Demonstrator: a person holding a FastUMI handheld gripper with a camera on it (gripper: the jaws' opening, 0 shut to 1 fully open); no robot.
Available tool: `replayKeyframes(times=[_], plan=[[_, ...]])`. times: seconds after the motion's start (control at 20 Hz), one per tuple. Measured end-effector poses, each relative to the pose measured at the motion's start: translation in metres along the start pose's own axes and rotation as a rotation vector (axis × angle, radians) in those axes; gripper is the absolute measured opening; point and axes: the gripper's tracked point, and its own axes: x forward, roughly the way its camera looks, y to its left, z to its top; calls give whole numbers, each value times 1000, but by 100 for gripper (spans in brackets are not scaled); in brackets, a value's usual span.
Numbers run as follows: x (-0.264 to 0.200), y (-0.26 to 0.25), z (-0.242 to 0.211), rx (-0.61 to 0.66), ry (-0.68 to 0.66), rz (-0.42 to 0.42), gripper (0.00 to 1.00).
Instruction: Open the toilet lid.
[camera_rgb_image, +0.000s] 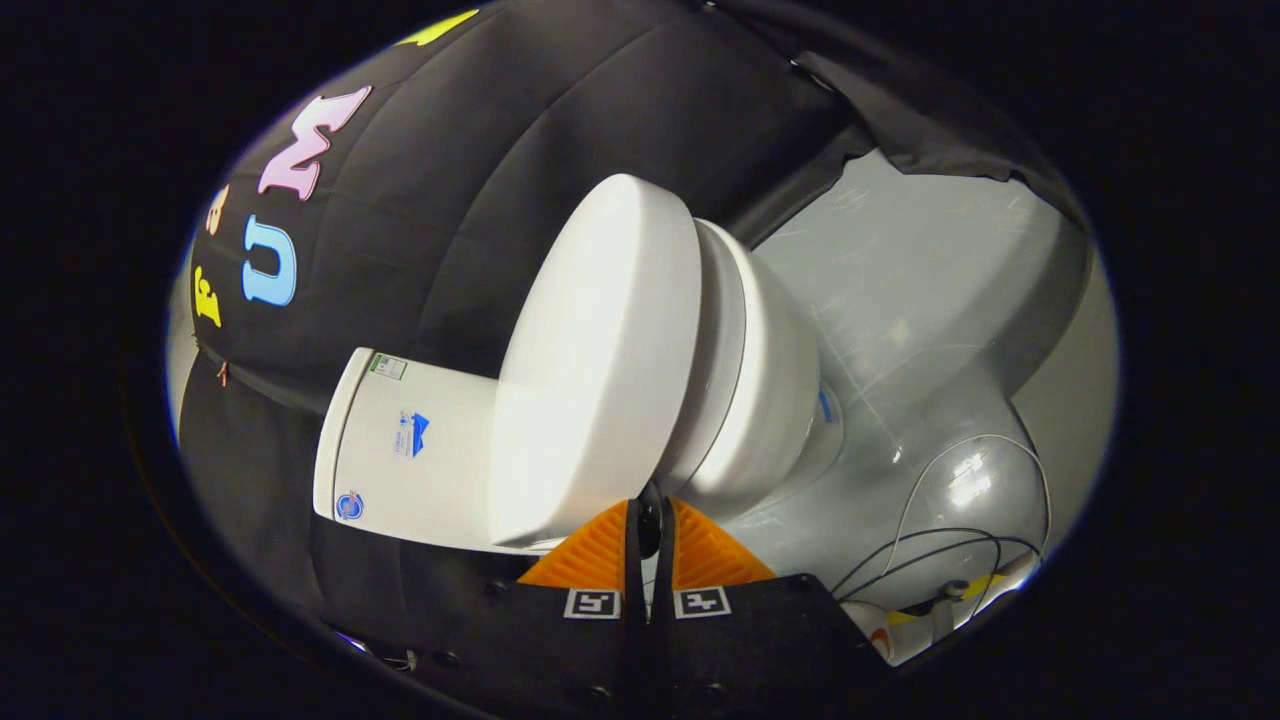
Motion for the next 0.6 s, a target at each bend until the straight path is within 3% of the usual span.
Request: replayKeyframes(times=[0.6], plan=[[-6,12,8,-60,-18,-20,5]])
